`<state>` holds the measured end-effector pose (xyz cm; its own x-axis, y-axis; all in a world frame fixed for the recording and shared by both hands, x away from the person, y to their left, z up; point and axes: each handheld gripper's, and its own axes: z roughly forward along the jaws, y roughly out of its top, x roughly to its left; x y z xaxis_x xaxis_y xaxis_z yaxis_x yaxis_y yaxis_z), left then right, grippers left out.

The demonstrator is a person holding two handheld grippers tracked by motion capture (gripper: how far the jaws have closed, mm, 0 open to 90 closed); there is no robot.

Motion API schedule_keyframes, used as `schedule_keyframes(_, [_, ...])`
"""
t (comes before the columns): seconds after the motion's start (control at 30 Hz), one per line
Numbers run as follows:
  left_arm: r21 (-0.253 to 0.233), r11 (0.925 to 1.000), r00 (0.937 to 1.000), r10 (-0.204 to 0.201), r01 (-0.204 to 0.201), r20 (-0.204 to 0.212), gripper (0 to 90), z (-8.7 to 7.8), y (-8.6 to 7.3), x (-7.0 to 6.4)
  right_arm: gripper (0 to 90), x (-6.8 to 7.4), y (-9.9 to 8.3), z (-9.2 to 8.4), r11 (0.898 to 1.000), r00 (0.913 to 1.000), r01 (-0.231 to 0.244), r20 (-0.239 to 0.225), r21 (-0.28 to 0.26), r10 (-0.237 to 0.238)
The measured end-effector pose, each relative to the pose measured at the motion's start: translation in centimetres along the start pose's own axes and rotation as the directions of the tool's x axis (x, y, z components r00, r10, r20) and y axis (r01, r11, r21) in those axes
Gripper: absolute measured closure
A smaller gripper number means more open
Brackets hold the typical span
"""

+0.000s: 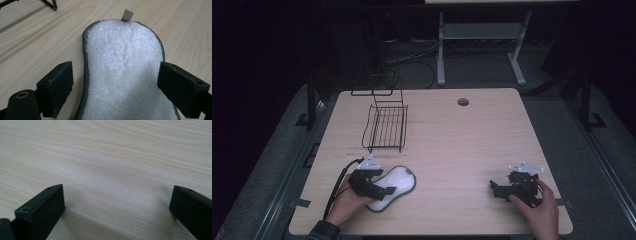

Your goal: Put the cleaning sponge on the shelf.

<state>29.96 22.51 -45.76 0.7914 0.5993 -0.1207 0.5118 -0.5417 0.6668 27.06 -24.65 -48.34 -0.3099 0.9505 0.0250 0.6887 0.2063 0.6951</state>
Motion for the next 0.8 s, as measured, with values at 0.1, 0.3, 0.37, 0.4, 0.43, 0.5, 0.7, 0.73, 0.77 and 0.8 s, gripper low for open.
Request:
schedule_keyframes(0.1, [0.016, 0.9999, 1.0, 0.005, -0.005, 0.005, 12.8, 0.26, -0.07, -0.01, 0.0, 0.0, 0.0, 0.0, 1.0, 1.0, 0.0, 0.0, 0.0, 0.0])
schedule_keyframes(0.3, [0.019, 0.9998, 0.9999, -0.001, 0.0, 0.012, 12.6, 0.68, -0.23, -0.14, 0.0, 0.0, 0.0, 0.0, 1.0, 1.0, 0.0, 0.0, 0.0, 0.0])
schedule_keyframes(0.37, [0.021, 0.9998, 0.9999, 0.006, -0.006, 0.011, 12.6, 0.69, -0.22, -0.17, 0.0, 0.0, 0.0, 0.0, 1.0, 1.0, 0.0, 0.0, 0.0, 0.0])
schedule_keyframes(0.4, [0.029, 0.9995, 0.9999, 0.014, -0.015, 0.006, 12.6, 0.7, -0.18, -0.22, 0.0, 0.0, 0.0, 0.0, 1.0, 1.0, 0.0, 0.0, 0.0, 0.0])
schedule_keyframes(0.43, [0.03, 0.9994, 0.9999, 0.016, -0.016, 0.005, 12.6, 0.72, -0.17, -0.26, 0.0, 0.0, -0.01, 0.0, 1.0, 1.0, 0.001, 0.0, 0.0, -0.001])
schedule_keyframes(0.5, [0.04, 0.999, 0.9997, 0.022, -0.022, -0.004, 12.7, 0.75, -0.09, -0.37, 0.0, 0.0, -0.01, 0.0, 1.0, 1.0, 0.001, 0.0, 0.0, -0.001])
schedule_keyframes(0.7, [0.051, 0.9983, 0.9996, 0.026, -0.027, 0.014, 18.5, 0.65, 0.13, -0.42, 0.0, 0.0, -0.01, 0.0, 1.0, 1.0, 0.0, 0.0, 0.0, 0.0])
schedule_keyframes(0.73, [0.051, 0.9981, 0.9992, 0.032, -0.033, 0.024, 21.8, 0.6, 0.16, -0.45, 0.0, 0.0, -0.01, 0.0, 1.0, 1.0, 0.001, 0.0, 0.0, -0.001])
schedule_keyframes(0.77, [0.052, 0.9981, 0.9992, 0.031, -0.033, 0.024, 23.3, 0.59, 0.17, -0.47, 0.0, 0.0, -0.01, 0.0, 1.0, 1.0, 0.0, 0.0, 0.0, 0.0])
schedule_keyframes(0.8, [0.054, 0.9981, 0.9992, 0.028, -0.029, 0.027, 24.4, 0.53, 0.19, -0.42, 0.0, 0.0, -0.01, 0.0, 1.0, 1.0, 0.001, 0.0, 0.0, -0.001])
